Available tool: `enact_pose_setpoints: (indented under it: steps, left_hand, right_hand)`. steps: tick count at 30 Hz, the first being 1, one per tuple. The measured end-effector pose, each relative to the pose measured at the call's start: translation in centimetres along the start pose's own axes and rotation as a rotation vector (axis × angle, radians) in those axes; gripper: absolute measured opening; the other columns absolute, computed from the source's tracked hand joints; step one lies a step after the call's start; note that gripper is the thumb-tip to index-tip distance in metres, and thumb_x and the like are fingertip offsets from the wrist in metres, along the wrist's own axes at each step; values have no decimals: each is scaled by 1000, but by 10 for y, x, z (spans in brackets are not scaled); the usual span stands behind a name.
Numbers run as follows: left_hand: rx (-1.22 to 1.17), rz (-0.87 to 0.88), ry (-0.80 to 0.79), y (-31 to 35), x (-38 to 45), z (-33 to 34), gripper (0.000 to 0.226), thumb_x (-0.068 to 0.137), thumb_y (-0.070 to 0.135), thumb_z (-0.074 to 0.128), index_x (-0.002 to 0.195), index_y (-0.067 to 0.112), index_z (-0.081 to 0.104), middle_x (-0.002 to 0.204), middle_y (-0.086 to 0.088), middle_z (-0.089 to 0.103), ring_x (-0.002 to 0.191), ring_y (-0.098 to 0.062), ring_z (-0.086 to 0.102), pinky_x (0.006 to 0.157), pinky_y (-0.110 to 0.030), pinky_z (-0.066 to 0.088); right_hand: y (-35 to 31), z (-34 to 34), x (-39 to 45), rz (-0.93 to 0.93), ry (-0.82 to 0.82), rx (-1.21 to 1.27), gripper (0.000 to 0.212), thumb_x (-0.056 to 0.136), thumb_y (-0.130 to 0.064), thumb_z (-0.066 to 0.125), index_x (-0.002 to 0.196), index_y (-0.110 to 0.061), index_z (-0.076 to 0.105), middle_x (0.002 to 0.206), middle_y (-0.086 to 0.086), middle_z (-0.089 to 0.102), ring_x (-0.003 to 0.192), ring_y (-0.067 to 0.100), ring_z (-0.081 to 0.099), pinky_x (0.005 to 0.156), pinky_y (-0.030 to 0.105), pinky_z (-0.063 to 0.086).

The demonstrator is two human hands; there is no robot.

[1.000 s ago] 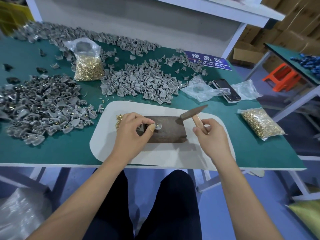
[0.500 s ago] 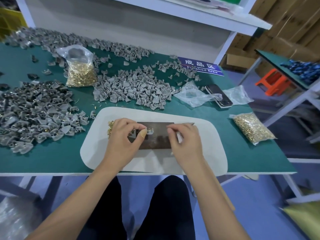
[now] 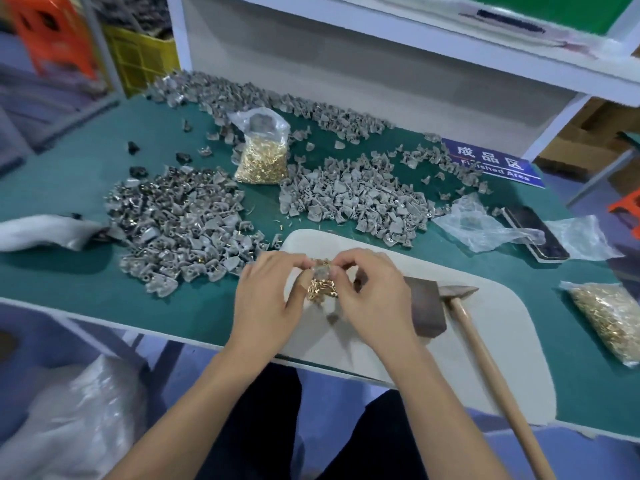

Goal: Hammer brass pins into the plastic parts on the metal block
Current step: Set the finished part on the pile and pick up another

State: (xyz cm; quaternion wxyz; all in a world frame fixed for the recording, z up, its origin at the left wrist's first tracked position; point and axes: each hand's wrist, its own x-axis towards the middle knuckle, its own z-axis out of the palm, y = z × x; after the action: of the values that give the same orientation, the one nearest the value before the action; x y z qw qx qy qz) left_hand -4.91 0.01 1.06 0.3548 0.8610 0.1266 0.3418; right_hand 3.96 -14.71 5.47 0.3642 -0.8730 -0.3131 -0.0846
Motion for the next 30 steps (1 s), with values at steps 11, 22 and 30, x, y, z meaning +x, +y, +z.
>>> enact_pose_setpoints:
  steps: [11,22,30]
  left_hand:
    - [-191,-187,-31,-52,13,-61,8,103,22,57,109,25,59,102,25,66,95,5,63,75,-10,45]
    - [-300,-185,-21,-46,16,-48,12,101,35,57,108,45,58,105,18,71,106,-11,68,90,-30,52]
    - [-386,-194,-35,-32,16,-43,14,101,26,61,105,39,62,106,21,71,107,-3,66,84,-10,46]
  right_hand:
    - [-51,70,37,-33,-140,463,18,90,-8,73,91,-26,76,84,-15,72,79,9,66,72,13,46]
    - [-44,60,38,45,-133,536,10,92,-13,75,94,-21,80,92,-11,73,88,16,68,73,25,51]
    - [-39,50,30,74,-134,604,14,92,-12,74,91,-24,80,93,-12,74,93,12,68,79,23,48]
